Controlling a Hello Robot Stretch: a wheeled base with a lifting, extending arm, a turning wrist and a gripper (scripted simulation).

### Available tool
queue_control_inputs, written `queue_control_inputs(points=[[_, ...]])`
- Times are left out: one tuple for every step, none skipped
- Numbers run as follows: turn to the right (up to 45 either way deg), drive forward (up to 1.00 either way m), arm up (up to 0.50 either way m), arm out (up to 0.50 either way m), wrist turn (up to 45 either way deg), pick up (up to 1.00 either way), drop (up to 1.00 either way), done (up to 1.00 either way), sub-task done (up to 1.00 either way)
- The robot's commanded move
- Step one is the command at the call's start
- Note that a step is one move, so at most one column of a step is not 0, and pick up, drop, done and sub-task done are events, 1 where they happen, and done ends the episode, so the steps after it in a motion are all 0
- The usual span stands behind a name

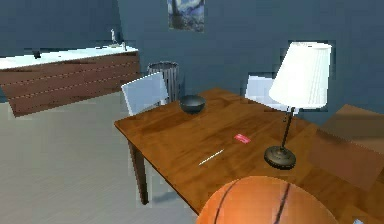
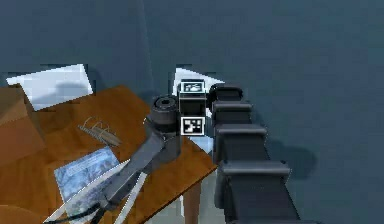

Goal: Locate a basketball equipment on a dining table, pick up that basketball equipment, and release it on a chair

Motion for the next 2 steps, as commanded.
queue_control_inputs(points=[[0.0,0.00,0.00,-0.12,0.0,0.00,0.00,0.00,0.00],[-45.0,0.00,0.00,0.00,0.0,0.00,0.00,0.00,0.00]])
